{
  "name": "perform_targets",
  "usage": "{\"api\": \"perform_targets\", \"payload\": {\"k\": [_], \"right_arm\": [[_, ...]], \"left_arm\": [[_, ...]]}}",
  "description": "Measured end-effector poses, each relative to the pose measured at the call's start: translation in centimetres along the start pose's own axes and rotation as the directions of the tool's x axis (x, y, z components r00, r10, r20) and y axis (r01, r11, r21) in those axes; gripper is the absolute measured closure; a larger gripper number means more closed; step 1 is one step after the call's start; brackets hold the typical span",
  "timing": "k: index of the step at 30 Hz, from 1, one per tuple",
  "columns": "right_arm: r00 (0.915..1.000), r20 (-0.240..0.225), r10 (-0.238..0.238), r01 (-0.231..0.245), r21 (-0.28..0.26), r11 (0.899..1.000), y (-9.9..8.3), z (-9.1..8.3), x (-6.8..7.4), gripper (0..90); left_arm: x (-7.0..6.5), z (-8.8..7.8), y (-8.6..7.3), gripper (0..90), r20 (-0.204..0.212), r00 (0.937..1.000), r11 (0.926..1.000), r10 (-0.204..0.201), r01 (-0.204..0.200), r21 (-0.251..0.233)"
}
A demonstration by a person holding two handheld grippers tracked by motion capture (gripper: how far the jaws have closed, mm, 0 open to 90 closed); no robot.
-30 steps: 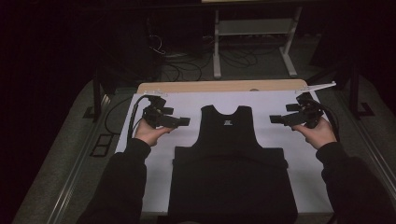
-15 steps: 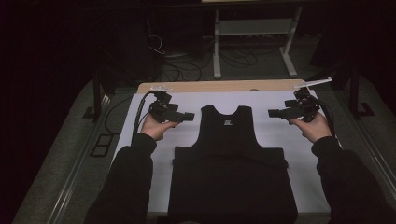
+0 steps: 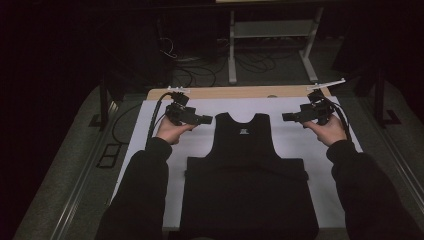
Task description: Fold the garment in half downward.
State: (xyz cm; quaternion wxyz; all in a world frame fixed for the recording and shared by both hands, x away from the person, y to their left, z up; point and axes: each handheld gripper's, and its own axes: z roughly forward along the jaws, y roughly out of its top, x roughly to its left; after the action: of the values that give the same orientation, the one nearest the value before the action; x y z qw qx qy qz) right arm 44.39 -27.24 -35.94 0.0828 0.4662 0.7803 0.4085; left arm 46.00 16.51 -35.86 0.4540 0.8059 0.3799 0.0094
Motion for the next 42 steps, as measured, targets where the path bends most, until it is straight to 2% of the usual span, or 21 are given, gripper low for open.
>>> {"api": "perform_targets", "payload": {"k": [7, 10, 13, 16, 19, 22, 26, 32, 36, 42], "right_arm": [[1.0000, 0.005, -0.009, 0.009, 0.014, 1.000, 1.3, 1.1, -0.1, 0.0], [1.0000, 0.002, -0.005, 0.005, 0.018, 1.000, 1.8, 1.8, -0.1, 0.0], [0.9999, -0.009, -0.004, 0.004, 0.026, 1.000, 2.2, 2.5, -0.1, 0.0], [0.9998, -0.016, -0.007, 0.008, 0.034, 0.999, 2.5, 3.2, -0.1, 1.0], [0.9996, -0.026, 0.006, -0.005, 0.035, 0.999, 2.8, 3.7, -0.1, 1.0], [0.9999, -0.012, 0.008, -0.007, 0.043, 0.999, 3.0, 4.1, -0.1, 1.0], [0.9991, -0.008, 0.041, -0.040, 0.043, 0.998, 3.2, 5.0, -0.6, 1.1], [0.9961, -0.010, 0.088, -0.087, 0.069, 0.994, 2.5, 7.1, -1.3, 1.2], [0.9981, 0.006, 0.061, -0.061, 0.137, 0.989, 2.0, 8.6, -1.3, 1.2], [0.9949, -0.037, 0.094, -0.087, 0.153, 0.984, 1.4, 10.0, -1.4, 9.4]], "left_arm": [[1.1, 1.0, 0.6, 0.0, -0.009, 0.9999, 1.0000, -0.008, 0.008, 0.005], [1.6, 1.6, 1.0, 0.0, 0.011, 0.9989, 0.9983, -0.046, 0.046, -0.034], [1.9, 2.1, 1.4, 0.0, 0.003, 0.9993, 0.9991, -0.036, 0.036, -0.024], [2.1, 2.5, 1.7, 0.0, 0.001, 0.9991, 0.9990, -0.043, 0.043, -0.016], [2.2, 2.9, 1.9, 0.0, 0.007, 0.9989, 0.9988, -0.046, 0.046, -0.017], [2.2, 3.4, 2.0, 0.0, 0.018, 0.9983, 0.9981, -0.056, 0.057, -0.024], [2.2, 4.3, 2.2, 0.0, 0.019, 0.9976, 0.9976, -0.066, 0.066, -0.019], [2.4, 6.2, 1.9, 0.0, 0.010, 0.9965, 0.9964, -0.083, 0.083, 0.017], [2.8, 7.5, 1.2, 0.0, -0.002, 0.9961, 0.9945, -0.088, 0.088, 0.057], [2.8, 9.5, 0.4, 0.0, 0.010, 0.9927, 0.9885, -0.120, 0.119, 0.093]]}}
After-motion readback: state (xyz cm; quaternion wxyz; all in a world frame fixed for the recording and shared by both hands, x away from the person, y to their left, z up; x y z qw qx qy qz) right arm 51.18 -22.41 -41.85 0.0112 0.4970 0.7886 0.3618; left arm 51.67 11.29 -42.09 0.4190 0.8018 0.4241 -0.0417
